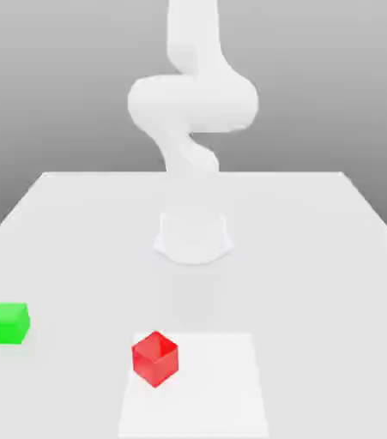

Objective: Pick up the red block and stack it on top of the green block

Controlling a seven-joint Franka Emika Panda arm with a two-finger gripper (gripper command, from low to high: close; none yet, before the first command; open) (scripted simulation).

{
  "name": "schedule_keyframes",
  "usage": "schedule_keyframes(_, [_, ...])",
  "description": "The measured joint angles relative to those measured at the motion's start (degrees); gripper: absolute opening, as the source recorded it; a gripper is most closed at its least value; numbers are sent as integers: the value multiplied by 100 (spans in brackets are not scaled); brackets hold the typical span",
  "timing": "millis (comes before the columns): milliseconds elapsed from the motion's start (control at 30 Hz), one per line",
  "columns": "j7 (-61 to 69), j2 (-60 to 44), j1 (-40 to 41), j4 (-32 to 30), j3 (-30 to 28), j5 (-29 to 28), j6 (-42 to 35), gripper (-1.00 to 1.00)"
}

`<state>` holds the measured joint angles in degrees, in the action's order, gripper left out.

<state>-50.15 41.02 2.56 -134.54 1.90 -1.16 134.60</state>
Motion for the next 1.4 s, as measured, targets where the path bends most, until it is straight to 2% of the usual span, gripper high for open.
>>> schedule_keyframes(233, [-1363, -1569, 707, -847, 419, -362, 884, 0])
schedule_keyframes(433, [-2371, -2836, 1091, -1542, 501, -513, 1606, 0])
schedule_keyframes(533, [-2752, -3446, 1179, -1892, 462, -420, 1978, 0])
schedule_keyframes(633, [-2960, -4028, 1258, -2244, 458, -82, 2348, 0])
schedule_keyframes(733, [-3080, -4569, 1259, -2283, 439, -50, 2781, 0])
schedule_keyframes(867, [-3282, -5311, 1120, -2192, 245, -299, 3405, 0])
schedule_keyframes(900, [-3322, -5490, 1060, -2171, 171, -358, 3555, -100])
schedule_keyframes(1133, [-3338, -5529, 1046, -2166, 155, -376, 3596, -100])
schedule_keyframes(1400, [-3122, -4300, 1337, -2314, 293, 56, 2514, -100])
